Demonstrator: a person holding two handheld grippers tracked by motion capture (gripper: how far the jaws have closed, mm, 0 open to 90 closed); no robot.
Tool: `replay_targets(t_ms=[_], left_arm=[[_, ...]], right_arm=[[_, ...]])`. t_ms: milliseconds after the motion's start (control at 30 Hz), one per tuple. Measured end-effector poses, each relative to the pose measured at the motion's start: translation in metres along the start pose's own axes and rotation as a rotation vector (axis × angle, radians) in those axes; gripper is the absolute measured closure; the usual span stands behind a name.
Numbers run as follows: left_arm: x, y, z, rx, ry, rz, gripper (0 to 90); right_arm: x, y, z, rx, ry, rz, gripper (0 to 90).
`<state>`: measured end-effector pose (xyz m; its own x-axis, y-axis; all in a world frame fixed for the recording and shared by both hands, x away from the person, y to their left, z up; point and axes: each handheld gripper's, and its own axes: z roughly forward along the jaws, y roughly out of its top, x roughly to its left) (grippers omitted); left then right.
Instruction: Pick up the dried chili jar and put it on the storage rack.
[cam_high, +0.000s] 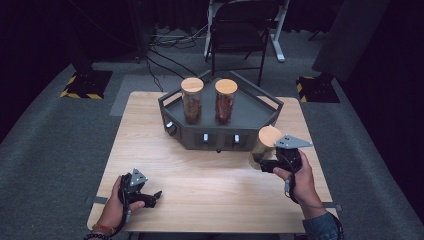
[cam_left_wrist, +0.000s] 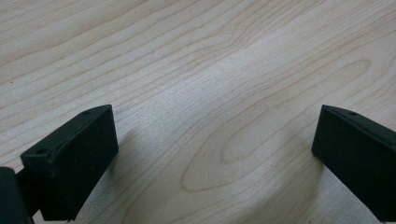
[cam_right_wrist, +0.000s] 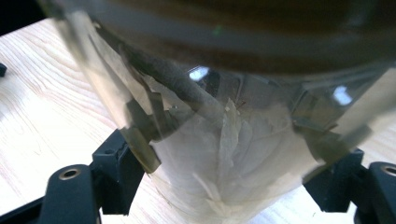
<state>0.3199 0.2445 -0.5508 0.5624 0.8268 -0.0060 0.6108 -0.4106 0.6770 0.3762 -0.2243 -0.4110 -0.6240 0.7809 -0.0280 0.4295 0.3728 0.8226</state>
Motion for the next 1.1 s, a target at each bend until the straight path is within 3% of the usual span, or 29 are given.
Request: replay_targets(t_ms=[567, 1100], left_arm=[[0.0, 0.0, 0.0, 0.0, 0.0, 0.0, 0.2], [0.0, 0.0, 0.0, 0.0, 0.001, 0.0, 0.2]], right_arm=[[-0.007, 0.034, -0.012, -0.003, 0.024, 0.018, 24.5], [-0.014, 0.068, -0.015, -0.014, 0.019, -0.011, 24.5]])
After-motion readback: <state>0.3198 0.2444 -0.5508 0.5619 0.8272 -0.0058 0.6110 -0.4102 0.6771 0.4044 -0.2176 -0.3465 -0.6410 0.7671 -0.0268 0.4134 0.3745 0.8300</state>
